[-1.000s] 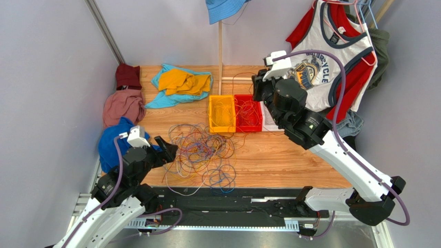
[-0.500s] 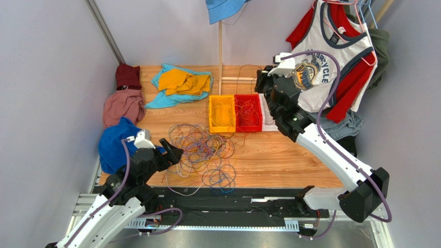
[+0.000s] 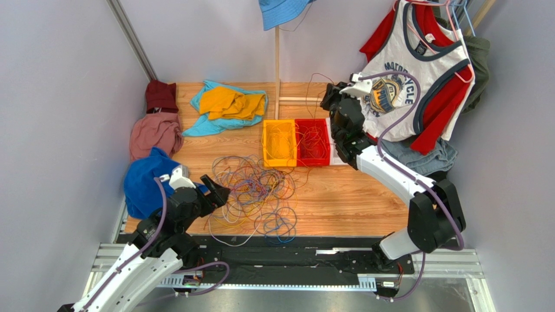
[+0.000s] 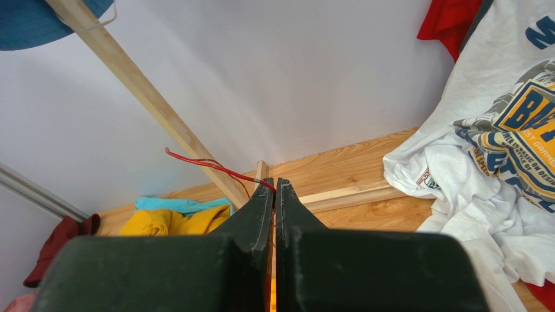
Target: Untangle the cables
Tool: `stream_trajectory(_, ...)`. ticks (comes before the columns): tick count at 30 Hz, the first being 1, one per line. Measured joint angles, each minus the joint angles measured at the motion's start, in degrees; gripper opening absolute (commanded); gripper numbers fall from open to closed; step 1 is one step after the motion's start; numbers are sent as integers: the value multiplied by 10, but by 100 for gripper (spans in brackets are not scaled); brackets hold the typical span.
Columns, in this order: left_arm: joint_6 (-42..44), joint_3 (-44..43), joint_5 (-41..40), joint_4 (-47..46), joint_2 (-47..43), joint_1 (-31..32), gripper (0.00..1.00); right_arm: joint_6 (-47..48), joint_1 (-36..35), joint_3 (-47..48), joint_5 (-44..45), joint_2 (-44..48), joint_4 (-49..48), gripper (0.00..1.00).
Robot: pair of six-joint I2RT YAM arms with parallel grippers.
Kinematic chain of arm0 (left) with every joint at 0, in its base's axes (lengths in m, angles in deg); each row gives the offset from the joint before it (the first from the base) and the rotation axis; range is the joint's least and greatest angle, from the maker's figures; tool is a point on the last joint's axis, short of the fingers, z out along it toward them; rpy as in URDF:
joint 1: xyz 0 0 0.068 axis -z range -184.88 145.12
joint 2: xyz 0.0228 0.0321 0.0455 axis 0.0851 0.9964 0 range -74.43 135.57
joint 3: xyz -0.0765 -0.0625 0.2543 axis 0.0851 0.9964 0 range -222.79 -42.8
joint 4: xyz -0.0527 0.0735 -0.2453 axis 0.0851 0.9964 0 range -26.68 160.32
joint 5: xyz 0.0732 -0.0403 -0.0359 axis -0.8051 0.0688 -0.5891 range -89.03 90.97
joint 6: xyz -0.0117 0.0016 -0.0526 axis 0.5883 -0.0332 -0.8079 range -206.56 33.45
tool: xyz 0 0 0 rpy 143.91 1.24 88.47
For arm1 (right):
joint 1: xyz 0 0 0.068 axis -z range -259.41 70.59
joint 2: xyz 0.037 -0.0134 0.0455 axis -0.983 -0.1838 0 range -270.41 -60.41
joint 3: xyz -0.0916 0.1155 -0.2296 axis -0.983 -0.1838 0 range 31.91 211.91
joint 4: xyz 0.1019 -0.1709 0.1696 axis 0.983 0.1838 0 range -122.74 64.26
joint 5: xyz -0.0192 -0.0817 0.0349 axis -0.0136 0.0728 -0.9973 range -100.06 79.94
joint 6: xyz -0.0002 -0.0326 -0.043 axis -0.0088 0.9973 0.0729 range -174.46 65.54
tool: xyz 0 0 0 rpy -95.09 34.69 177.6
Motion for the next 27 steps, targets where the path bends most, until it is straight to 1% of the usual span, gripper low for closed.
stream_trajectory(6, 0, 0, -10, 0, 0, 0, 99, -23, 5, -24, 1, -43, -62, 0)
stream_trajectory(13, -3, 16, -10, -1, 0, 0, 99, -51, 5, -107, -2, -54, -101, 0)
stream_trajectory(22, -6, 22, -3, -5, 9, 0, 99, -77, 5, -196, -3, -54, -119, 0)
stream_trajectory(27, -7, 23, 2, -16, 11, 0, 99, -80, 3, -206, -16, -55, -99, 0)
